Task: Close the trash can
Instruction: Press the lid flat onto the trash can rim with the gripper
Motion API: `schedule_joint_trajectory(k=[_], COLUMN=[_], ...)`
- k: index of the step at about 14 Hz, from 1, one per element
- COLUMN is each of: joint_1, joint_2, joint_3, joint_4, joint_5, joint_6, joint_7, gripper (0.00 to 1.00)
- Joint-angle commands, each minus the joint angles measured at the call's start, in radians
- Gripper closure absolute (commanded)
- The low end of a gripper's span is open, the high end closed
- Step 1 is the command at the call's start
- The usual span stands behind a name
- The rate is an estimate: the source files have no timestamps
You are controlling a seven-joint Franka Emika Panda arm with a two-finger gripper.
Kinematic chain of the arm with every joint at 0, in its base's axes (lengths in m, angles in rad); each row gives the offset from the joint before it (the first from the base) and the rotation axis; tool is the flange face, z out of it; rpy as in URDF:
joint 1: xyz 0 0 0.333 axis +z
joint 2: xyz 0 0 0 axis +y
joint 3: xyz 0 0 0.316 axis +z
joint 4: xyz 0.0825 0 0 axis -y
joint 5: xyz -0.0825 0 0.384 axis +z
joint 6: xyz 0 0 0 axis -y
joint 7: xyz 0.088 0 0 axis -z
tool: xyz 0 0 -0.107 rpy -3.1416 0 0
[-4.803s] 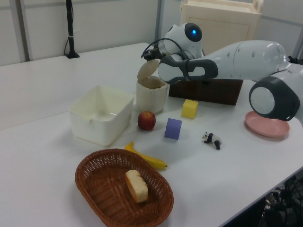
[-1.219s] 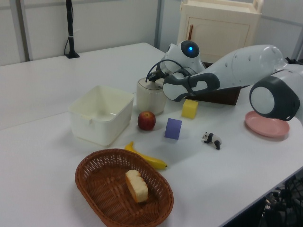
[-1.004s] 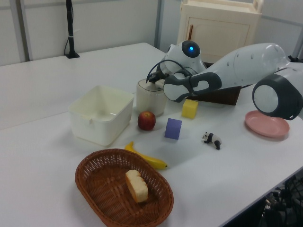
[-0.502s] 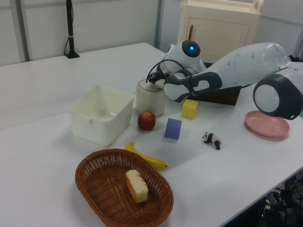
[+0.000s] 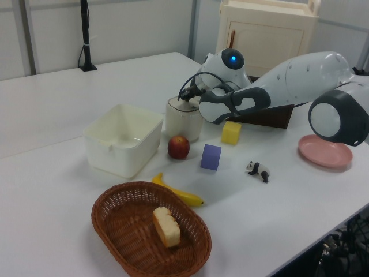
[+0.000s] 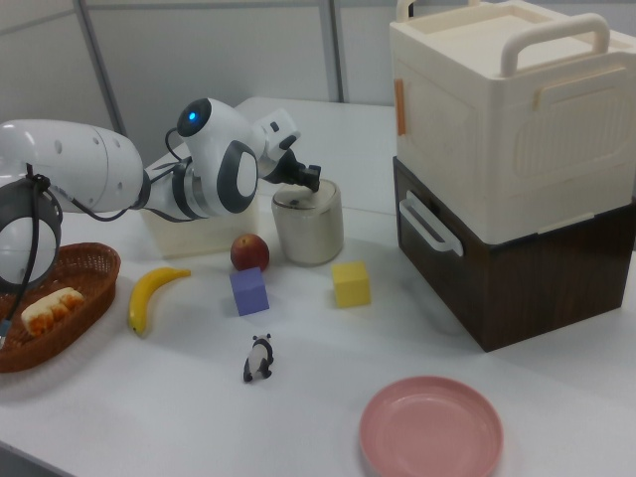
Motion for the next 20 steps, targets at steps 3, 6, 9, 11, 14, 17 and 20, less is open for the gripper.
schedule_joint_trajectory(k=[3,6,9,11,14,17,20], joint_1=[0.015,0.013,0.016,0.018,0.024,0.035,0.018], joint_2=[-0.051,-0.049,-0.046,-0.043,-0.026,-0.003,-0.055], joint_3=[0.010,0.013,0.015,0.013,0.015,0.013,0.015], joint_4=[-0.056,-0.072,-0.109,-0.114,-0.122,-0.116,-0.109], joint_5=[0.008,-0.001,-0.010,-0.012,-0.039,-0.045,-0.035], joint_6=[-0.013,-0.013,-0.013,-0.013,-0.013,-0.012,-0.013], joint_7=[0.022,0.021,0.016,0.013,0.013,0.013,0.021], gripper=[1.00,1.00,1.00,1.00,1.00,1.00,1.00])
